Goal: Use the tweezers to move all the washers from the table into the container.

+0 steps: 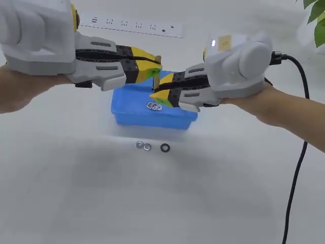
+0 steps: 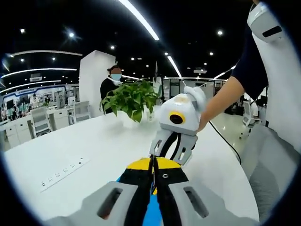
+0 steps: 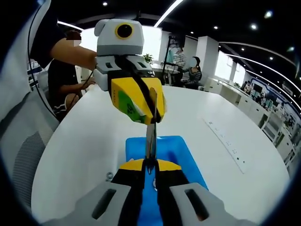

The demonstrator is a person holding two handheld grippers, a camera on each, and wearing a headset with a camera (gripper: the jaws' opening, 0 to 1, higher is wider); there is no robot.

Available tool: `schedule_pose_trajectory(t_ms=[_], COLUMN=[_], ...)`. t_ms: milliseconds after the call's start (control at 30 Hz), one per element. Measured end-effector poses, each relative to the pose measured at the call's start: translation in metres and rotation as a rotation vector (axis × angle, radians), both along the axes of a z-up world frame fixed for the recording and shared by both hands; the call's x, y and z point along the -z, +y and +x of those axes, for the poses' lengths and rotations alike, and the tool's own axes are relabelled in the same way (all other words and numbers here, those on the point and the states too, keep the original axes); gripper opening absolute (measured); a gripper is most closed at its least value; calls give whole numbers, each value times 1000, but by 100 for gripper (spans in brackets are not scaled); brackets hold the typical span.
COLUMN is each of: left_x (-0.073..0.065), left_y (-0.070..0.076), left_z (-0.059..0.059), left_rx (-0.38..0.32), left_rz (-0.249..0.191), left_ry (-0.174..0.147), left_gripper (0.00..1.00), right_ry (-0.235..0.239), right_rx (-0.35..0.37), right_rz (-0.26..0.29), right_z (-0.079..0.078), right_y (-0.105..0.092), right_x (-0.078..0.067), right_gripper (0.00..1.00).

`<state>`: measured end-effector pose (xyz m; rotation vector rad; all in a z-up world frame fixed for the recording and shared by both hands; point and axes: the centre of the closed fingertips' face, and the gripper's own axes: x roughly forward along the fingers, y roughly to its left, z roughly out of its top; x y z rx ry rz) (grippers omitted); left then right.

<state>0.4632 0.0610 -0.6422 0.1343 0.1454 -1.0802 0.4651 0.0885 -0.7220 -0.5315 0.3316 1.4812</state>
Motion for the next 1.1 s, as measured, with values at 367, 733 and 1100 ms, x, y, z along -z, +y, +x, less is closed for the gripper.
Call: schedule_pose_trajectory(t_ms=[367,733,1100], left_x=[-10,-21,-20], left_y=[3,15,28], left_z=[-1,-10,-35], left_rx=[-4,-13,-28], left_rz=[35,46,51], left_ry=[-42,-67,-65], left_gripper=[5,5,5], right_ry=[-16,-45,-98], right_rx=[24,85,210], right_rz=[3,18,32], right_z=[1,-1,-11], right_y=[0,-11,-50], right_x=[-8,-17,-12], right_gripper=[12,32,48])
